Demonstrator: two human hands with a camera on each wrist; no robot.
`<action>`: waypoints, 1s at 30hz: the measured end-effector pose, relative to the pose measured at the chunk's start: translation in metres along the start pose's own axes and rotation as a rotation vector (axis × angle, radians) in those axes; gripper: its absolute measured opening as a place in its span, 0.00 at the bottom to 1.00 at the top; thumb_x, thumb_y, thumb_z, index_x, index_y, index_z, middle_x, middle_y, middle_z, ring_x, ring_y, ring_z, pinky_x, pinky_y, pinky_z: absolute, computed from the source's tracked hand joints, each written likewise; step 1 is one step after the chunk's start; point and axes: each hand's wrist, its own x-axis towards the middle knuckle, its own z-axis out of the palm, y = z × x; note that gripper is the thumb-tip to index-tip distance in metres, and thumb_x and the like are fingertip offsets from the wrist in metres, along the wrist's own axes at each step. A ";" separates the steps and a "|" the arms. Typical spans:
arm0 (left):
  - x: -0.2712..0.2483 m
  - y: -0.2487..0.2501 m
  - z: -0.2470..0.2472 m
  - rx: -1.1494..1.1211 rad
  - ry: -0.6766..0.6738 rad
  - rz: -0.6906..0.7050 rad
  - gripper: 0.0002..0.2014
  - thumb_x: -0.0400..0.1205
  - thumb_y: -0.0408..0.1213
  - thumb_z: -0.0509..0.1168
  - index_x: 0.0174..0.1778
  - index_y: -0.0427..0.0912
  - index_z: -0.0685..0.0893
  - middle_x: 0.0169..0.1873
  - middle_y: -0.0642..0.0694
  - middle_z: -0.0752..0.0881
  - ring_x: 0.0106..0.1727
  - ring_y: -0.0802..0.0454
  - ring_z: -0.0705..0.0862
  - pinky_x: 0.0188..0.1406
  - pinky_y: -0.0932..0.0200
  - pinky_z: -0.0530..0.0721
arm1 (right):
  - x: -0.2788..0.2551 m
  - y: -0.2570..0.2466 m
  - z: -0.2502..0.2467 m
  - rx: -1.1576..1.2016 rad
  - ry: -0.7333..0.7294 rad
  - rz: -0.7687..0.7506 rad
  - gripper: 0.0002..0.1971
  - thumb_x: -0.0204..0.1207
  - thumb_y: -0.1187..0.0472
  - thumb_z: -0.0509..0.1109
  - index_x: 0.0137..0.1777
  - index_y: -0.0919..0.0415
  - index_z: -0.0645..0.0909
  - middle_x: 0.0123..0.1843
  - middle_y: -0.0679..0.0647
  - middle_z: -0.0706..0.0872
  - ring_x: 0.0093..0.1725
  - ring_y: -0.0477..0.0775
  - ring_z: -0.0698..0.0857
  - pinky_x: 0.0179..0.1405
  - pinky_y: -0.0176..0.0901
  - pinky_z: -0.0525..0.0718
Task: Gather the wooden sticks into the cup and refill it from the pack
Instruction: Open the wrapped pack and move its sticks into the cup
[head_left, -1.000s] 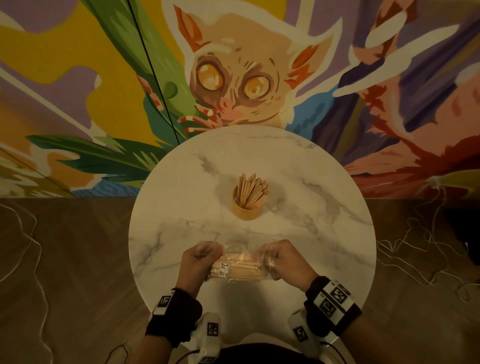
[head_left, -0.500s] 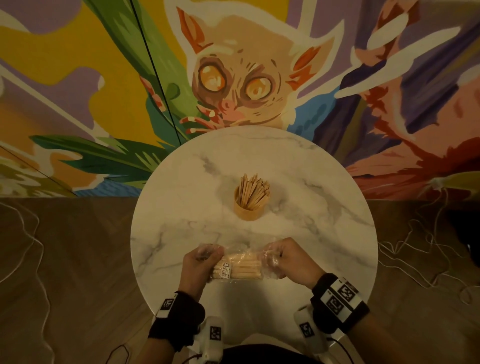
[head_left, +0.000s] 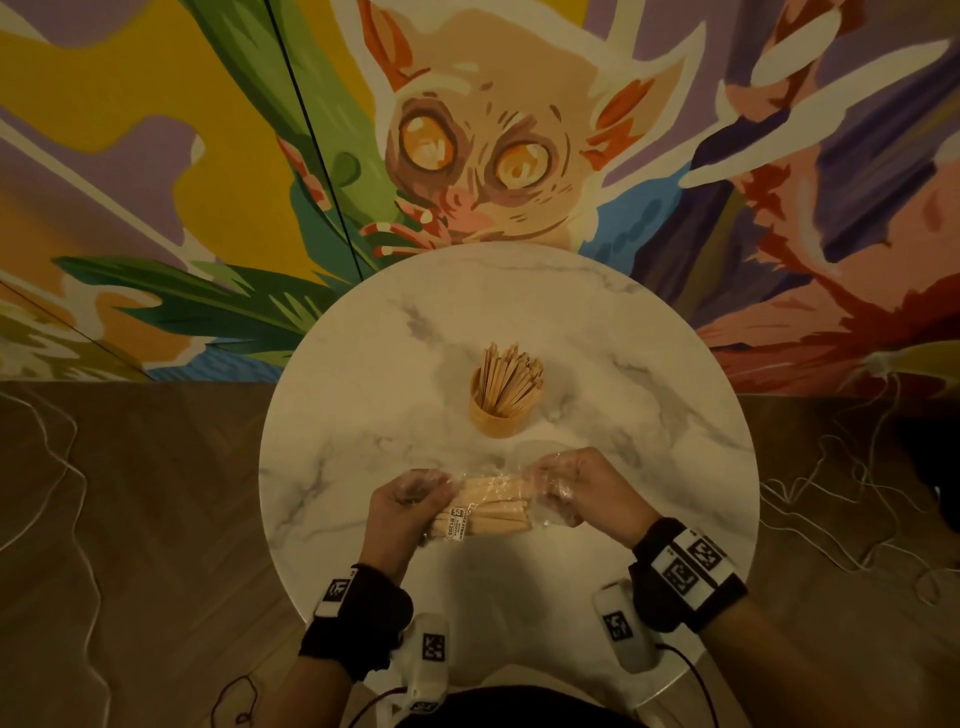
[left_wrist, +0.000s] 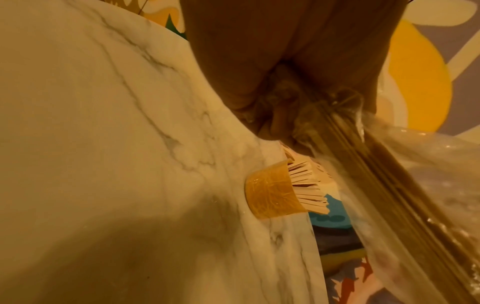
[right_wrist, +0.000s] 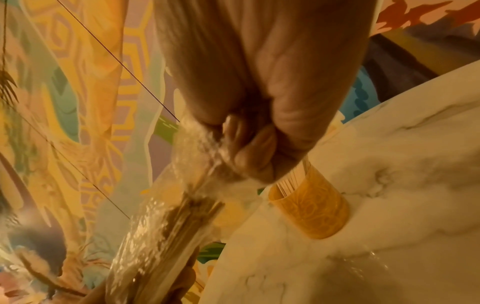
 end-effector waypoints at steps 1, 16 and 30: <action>0.001 0.000 -0.001 0.014 0.005 0.001 0.06 0.65 0.38 0.82 0.34 0.47 0.91 0.30 0.50 0.89 0.34 0.52 0.85 0.38 0.54 0.78 | 0.002 0.000 0.001 0.001 0.032 -0.013 0.08 0.80 0.71 0.67 0.52 0.72 0.88 0.23 0.48 0.80 0.17 0.41 0.71 0.15 0.32 0.67; 0.027 -0.020 -0.077 -0.272 0.176 -0.161 0.07 0.66 0.41 0.75 0.37 0.46 0.91 0.35 0.46 0.90 0.36 0.54 0.89 0.33 0.62 0.88 | 0.030 -0.023 -0.074 0.247 0.164 -0.095 0.07 0.78 0.68 0.69 0.45 0.67 0.89 0.22 0.55 0.72 0.18 0.45 0.64 0.17 0.34 0.62; 0.030 -0.026 -0.092 -0.400 0.231 -0.255 0.14 0.82 0.39 0.60 0.62 0.40 0.80 0.48 0.40 0.82 0.27 0.61 0.84 0.21 0.70 0.81 | 0.166 -0.086 -0.016 -1.059 -0.037 -0.227 0.11 0.78 0.60 0.67 0.53 0.68 0.85 0.52 0.64 0.86 0.47 0.63 0.86 0.43 0.47 0.81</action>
